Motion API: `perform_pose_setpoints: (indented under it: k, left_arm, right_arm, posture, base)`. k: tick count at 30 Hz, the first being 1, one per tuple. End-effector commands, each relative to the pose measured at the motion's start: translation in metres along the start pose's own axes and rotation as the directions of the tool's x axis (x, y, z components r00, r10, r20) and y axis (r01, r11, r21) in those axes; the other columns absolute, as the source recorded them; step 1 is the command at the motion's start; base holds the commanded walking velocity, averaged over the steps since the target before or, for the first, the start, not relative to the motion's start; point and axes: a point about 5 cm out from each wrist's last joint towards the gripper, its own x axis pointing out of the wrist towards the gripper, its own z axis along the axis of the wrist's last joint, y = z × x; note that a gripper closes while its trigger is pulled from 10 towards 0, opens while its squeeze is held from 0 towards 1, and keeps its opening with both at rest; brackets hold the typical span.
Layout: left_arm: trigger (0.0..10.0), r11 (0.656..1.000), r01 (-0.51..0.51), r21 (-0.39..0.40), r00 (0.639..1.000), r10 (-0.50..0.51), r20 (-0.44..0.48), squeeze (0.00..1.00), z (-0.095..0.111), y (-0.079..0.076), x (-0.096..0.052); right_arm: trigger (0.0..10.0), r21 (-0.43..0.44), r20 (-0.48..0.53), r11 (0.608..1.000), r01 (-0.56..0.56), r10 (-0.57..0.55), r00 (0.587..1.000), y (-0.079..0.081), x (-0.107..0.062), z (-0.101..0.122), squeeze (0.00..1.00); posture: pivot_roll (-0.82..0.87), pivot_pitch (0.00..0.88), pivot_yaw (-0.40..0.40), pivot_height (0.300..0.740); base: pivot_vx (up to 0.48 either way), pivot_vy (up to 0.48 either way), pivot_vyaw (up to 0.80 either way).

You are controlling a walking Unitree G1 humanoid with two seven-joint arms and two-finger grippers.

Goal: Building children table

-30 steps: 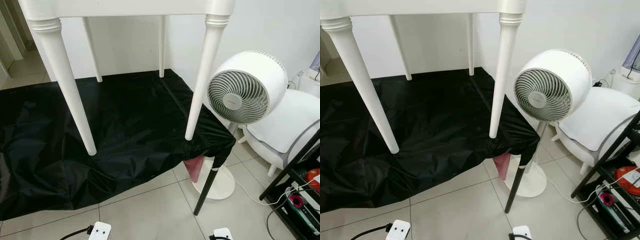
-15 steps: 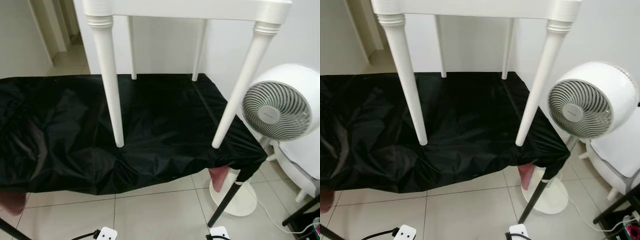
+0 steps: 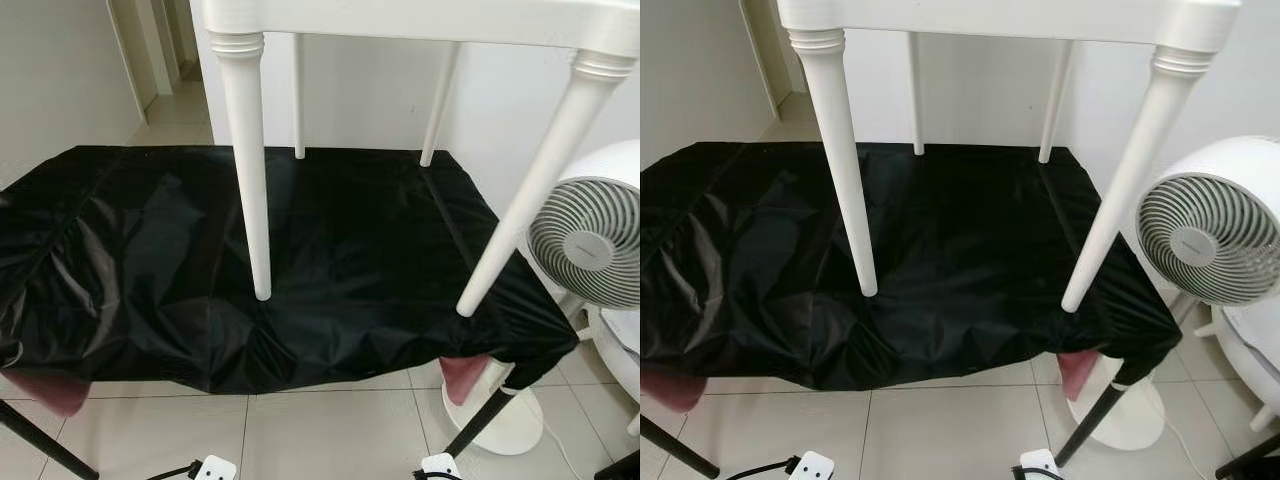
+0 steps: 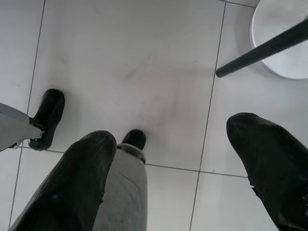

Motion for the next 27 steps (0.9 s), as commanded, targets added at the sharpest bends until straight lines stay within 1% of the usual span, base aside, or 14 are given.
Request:
perform_pose_setpoints:
  k: [1,6,12,18,27]
  left_arm:
    - [10.0,0.997,-0.081,0.007,0.996,0.082,-0.019,0.0,-0.0055,0.0041,-0.0014]
    - [10.0,0.997,-0.079,0.002,0.997,0.079,-0.019,0.0,-0.0057,0.0034,-0.0014]
    - [10.0,0.997,-0.076,0.014,0.997,0.076,-0.025,0.0,-0.0056,-0.0007,-0.0008]
    - [10.0,0.997,-0.074,0.02,0.997,0.075,-0.028,0.0,-0.0058,-0.0017,-0.0007]
    - [10.0,0.996,-0.063,0.06,0.997,0.066,-0.037,0.0,-0.0089,0.0023,-0.0019]
  right_arm:
    - [10.0,-0.009,-0.021,1.0,0.001,-0.002,1.0,0.0001,-0.0004,-0.003,0.0]
    - [10.0,-0.024,-0.026,1.0,0.002,-0.002,1.0,-0.0004,-0.0005,-0.0036,0.0]
    - [10.0,0.012,-0.024,1.0,0.0,0.0,1.0,-0.0009,-0.001,-0.0049,0.0]
    - [10.0,0.012,-0.027,1.0,-0.002,0.002,1.0,-0.0007,-0.0012,-0.0056,0.0]
    - [10.0,0.005,-0.035,1.0,-0.001,0.001,0.999,-0.0009,-0.0017,-0.0075,0.0]
  posture:
    - [0.04,0.0,-0.005,0.74]
    - [0.04,0.0,-0.006,0.74]
    - [0.04,0.0,-0.007,0.74]
    - [0.04,0.0,-0.006,0.74]
    - [0.04,0.0,-0.008,0.74]
  base:
    - [0.0,0.0,0.8]
    - [0.0,0.0,0.61]
    - [0.0,0.0,0.0]
    - [0.0,0.0,0.0]
    - [0.0,0.0,0.0]
